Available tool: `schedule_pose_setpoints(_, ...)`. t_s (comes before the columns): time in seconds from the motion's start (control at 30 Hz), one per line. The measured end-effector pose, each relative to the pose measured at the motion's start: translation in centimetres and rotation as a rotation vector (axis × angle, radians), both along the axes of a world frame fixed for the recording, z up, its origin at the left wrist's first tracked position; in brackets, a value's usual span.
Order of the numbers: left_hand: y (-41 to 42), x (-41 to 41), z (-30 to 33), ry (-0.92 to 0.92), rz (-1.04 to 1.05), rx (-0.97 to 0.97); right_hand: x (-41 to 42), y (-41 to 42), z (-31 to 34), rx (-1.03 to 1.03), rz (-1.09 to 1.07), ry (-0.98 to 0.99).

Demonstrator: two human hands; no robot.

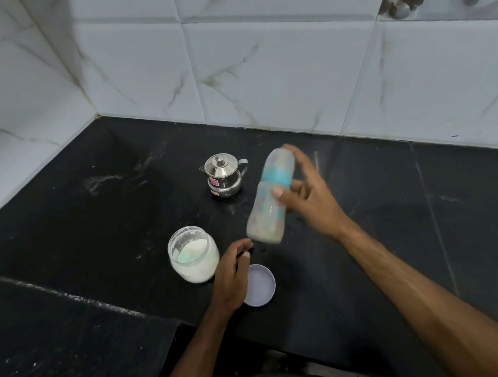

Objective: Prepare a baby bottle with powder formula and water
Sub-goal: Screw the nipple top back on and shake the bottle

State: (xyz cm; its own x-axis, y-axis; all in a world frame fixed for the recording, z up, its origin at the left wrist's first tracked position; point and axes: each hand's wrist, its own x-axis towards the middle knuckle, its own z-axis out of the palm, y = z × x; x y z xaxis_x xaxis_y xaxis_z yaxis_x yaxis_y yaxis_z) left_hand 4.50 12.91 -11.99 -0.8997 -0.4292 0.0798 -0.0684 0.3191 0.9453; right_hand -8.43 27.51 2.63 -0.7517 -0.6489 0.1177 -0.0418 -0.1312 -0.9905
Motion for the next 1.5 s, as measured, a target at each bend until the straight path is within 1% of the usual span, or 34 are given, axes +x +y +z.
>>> schedule_pose_setpoints(0.07,0.0,0.0,0.2,0.001,-0.003,0.0,0.6,0.2,-0.3,0.111,0.174,0.039)
schedule_pose_setpoints(0.1,0.0,0.0,0.1,0.0,0.0,-0.001,0.6,0.2,-0.2,0.099,0.181,0.034)
schedule_pose_setpoints(0.13,0.0,0.0,0.0,-0.005,0.005,-0.003,0.4,0.1,0.0,0.044,0.135,0.01)
schedule_pose_setpoints(0.2,0.1,0.1,-0.1,-0.018,0.01,0.004,-0.2,-0.1,0.7,-0.076,-0.046,-0.045)
schedule_pose_setpoints(0.23,0.1,0.1,-0.1,-0.024,0.012,0.008,-0.4,-0.1,0.8,-0.111,-0.112,-0.059)
schedule_pose_setpoints(0.27,0.1,0.1,-0.1,-0.023,0.015,0.007,-0.3,-0.1,0.8,-0.116,-0.128,-0.058)
schedule_pose_setpoints(0.3,0.0,0.1,-0.1,-0.018,0.017,0.002,-0.2,-0.1,0.6,-0.086,-0.083,-0.042)
schedule_pose_setpoints(0.4,0.0,0.1,0.4,-0.005,0.003,0.006,0.8,0.2,-0.2,0.104,0.196,0.036)
schedule_pose_setpoints(0.43,0.0,0.1,0.5,-0.002,0.002,0.005,0.9,0.2,-0.3,0.108,0.208,0.044)
schedule_pose_setpoints(0.47,0.0,0.1,0.4,-0.002,0.004,0.002,0.6,0.1,-0.1,0.069,0.161,0.028)
schedule_pose_setpoints(0.53,0.0,0.2,0.2,-0.005,0.009,0.003,-0.1,-0.1,0.2,-0.042,-0.007,-0.041)
schedule_pose_setpoints(0.57,0.1,0.2,0.2,-0.005,0.012,0.007,-0.2,-0.2,0.4,-0.072,-0.058,-0.055)
schedule_pose_setpoints(0.6,0.1,0.2,0.2,-0.003,0.015,0.009,-0.2,-0.2,0.5,-0.072,-0.06,-0.047)
schedule_pose_setpoints(0.63,0.2,0.2,0.3,-0.001,0.017,0.008,-0.2,-0.2,0.4,-0.045,-0.013,-0.024)
schedule_pose_setpoints(0.7,0.3,0.2,0.8,0.008,0.016,0.012,0.3,-0.2,0.2,0.065,0.153,0.037)
schedule_pose_setpoints(0.73,0.4,0.2,1.0,0.014,0.014,0.014,0.5,-0.2,0.2,0.101,0.198,0.056)
schedule_pose_setpoints(0.77,0.4,0.2,1.0,0.013,0.016,0.012,0.5,-0.3,0.3,0.096,0.198,0.061)
schedule_pose_setpoints(0.87,0.2,0.1,0.3,-0.006,0.013,0.012,0.1,-0.8,0.6,-0.046,0.01,-0.018)
schedule_pose_setpoints(0.9,0.2,0.1,0.2,-0.011,0.013,0.014,0.0,-0.8,0.6,-0.071,-0.033,-0.034)
schedule_pose_setpoints(0.93,0.2,0.1,0.2,-0.01,0.015,0.009,0.1,-0.8,0.5,-0.065,-0.03,-0.029)
schedule_pose_setpoints(0.97,0.3,0.1,0.3,-0.008,0.018,0.002,0.1,-0.7,0.3,-0.025,0.024,-0.003)
schedule_pose_setpoints(1.03,0.4,0.1,0.8,-0.005,0.015,0.016,0.3,-0.5,-0.2,0.124,0.188,0.071)
schedule_pose_setpoints(1.07,0.4,0.1,0.9,0.0,0.01,0.025,0.3,-0.4,-0.2,0.156,0.222,0.083)
schedule_pose_setpoints(1.1,0.4,0.1,0.8,0.007,0.01,0.026,0.2,-0.3,-0.1,0.124,0.205,0.068)
schedule_pose_setpoints(1.13,0.3,0.1,0.6,0.007,0.01,0.02,-0.1,-0.4,0.1,0.051,0.141,0.029)
schedule_pose_setpoints(1.2,0.2,0.0,0.2,-0.004,0.01,0.021,-0.7,-0.5,0.7,-0.079,-0.048,-0.044)
schedule_pose_setpoints(1.23,0.1,0.0,0.1,-0.009,0.012,0.024,-0.9,-0.5,0.8,-0.11,-0.119,-0.062)
schedule_pose_setpoints(1.27,0.1,0.0,0.0,-0.009,0.015,0.023,-0.8,-0.5,0.8,-0.113,-0.14,-0.068)
schedule_pose_setpoints(1.3,0.1,0.0,0.1,-0.004,0.014,0.02,-0.6,-0.4,0.4,-0.08,-0.093,-0.054)
schedule_pose_setpoints(1.4,0.2,0.0,0.6,0.004,-0.005,0.034,0.5,0.2,-0.5,0.168,0.22,0.068)
schedule_pose_setpoints(1.43,0.2,0.0,0.6,0.005,-0.007,0.037,0.5,0.2,-0.7,0.178,0.241,0.077)
schedule_pose_setpoints(1.47,0.2,0.0,0.5,0.007,-0.004,0.031,0.4,0.1,-0.5,0.126,0.2,0.05)
schedule_pose_setpoints(1.5,0.1,0.0,0.4,0.008,0.001,0.023,0.1,0.0,-0.3,0.05,0.113,0.001)
